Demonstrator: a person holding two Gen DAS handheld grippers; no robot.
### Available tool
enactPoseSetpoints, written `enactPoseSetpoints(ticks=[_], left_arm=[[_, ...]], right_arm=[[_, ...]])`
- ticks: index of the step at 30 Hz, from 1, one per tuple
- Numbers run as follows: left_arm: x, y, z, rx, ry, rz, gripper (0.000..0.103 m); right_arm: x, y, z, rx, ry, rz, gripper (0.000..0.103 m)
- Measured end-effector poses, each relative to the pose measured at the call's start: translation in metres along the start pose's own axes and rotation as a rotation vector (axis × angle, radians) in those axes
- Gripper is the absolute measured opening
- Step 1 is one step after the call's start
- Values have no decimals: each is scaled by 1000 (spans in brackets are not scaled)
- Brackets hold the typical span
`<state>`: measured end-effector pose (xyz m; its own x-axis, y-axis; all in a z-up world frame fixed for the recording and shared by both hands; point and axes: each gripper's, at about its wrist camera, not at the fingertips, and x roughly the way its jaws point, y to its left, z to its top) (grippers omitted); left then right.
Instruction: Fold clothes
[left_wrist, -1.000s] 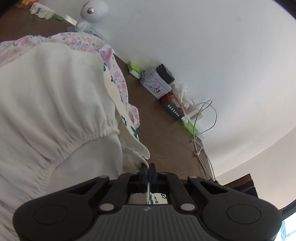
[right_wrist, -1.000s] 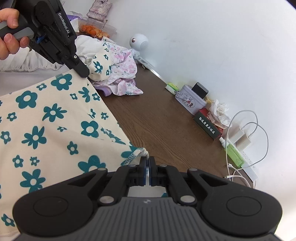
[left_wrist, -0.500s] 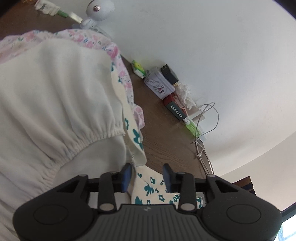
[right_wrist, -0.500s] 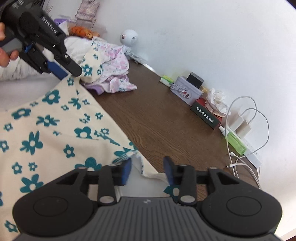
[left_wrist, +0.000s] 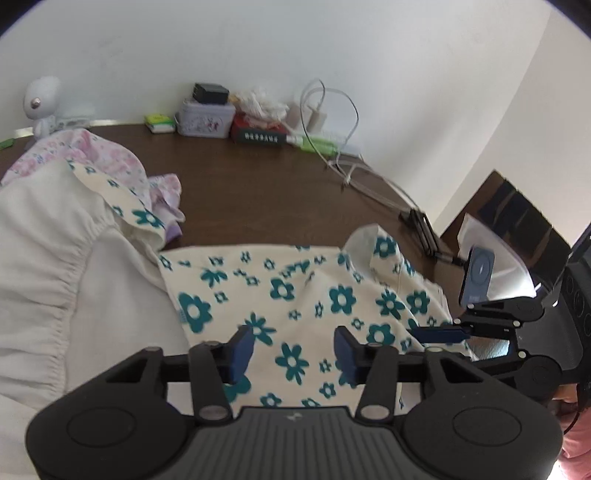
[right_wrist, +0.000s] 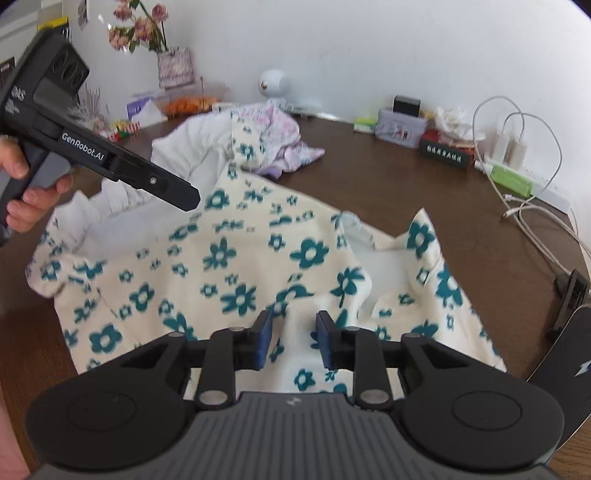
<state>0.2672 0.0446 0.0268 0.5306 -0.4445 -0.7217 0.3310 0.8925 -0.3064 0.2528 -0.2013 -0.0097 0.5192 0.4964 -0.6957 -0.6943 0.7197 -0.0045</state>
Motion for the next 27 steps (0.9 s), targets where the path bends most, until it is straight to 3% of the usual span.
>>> enactPoseSetpoints(ticks=[4,8,10,13,18,20,23,26,27], left_arm=[[22,-8,-22,30,77,7,28],[20,-4,-29,18,71,10,27],[18,-4,-31,28,66,14,27],[18,-9,-33,53,51,29,28],[17,-16,-36,84,38,48,29],[16,-15,-37,79,36,48,29],[15,-14,-37,69,31,42,29],[15,-14,-38,74,26,37,29],[15,-13,-39,75,23,35,29]], right_arm=[[-1,-8,-15,17,-1,-44,23],[-15,-10,-22,4,3,-97,25],[-26,-12,-24,26,-17,-113,38],[-36,-20,-22,109,-93,-123,38],[-12,-40,-2,219,-106,-113,38],[6,-48,7,249,-63,-128,37],[23,-62,11,322,-23,-109,14],[22,-75,10,416,-54,-51,12],[17,-81,8,465,-75,-40,18]])
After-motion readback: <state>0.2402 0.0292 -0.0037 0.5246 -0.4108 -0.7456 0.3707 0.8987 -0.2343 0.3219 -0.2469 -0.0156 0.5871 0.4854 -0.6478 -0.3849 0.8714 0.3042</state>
